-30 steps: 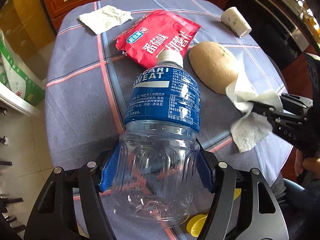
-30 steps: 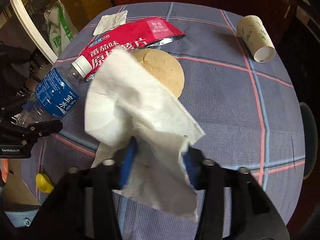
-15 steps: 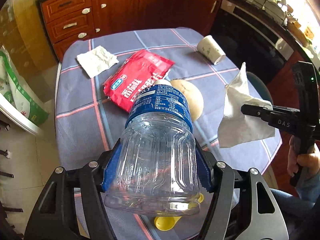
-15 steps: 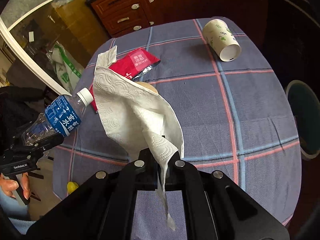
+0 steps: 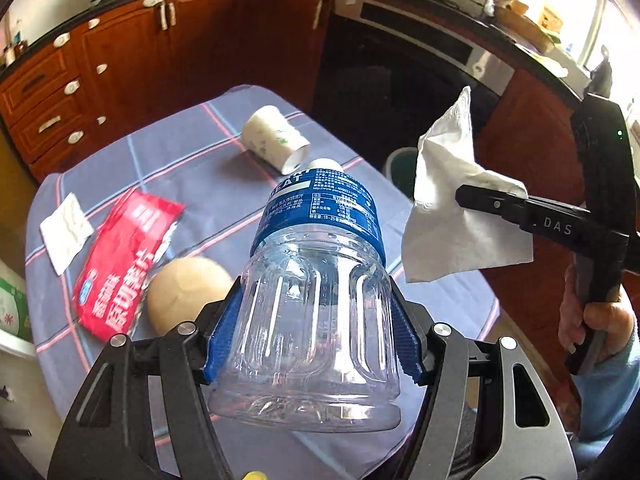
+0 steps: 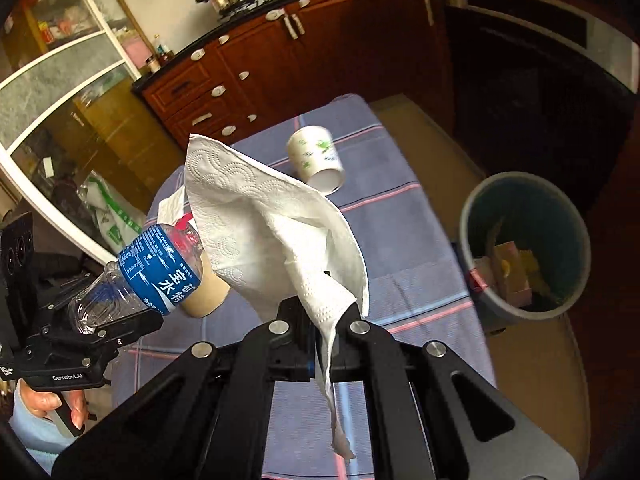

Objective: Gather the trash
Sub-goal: 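Carry bottle and tissue over the teal bin and open both grippers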

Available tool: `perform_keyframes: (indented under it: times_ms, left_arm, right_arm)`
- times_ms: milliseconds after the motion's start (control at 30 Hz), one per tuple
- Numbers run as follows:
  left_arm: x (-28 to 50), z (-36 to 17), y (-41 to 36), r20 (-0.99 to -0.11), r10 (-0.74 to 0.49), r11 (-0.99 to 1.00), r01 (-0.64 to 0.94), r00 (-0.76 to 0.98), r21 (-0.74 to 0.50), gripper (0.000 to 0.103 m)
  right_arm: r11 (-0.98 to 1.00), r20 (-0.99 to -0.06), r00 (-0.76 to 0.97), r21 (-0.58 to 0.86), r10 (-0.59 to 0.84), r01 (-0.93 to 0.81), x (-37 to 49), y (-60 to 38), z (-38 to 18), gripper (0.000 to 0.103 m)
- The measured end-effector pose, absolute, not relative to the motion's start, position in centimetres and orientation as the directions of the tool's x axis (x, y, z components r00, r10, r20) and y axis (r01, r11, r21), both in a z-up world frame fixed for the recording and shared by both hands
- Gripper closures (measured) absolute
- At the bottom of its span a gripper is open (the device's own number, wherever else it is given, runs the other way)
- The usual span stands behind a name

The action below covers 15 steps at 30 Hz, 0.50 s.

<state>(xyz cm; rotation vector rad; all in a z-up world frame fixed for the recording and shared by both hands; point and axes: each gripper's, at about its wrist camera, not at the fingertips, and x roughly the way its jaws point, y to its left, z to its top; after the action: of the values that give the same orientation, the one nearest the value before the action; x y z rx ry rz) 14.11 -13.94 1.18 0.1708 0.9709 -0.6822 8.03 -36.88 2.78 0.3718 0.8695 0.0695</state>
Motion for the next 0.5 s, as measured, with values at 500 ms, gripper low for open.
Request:
perform_keyframes:
  times_ms: [500]
  left_arm:
    - [17.8,-1.7,-36.7,-0.848,-0.483,0.627,0.762,0.218,-0.161,0.036]
  right_arm:
    - [0.844,-0.762,0.647,0.354,0.012,0.402,7.3,-55.9,-1.2,0.101]
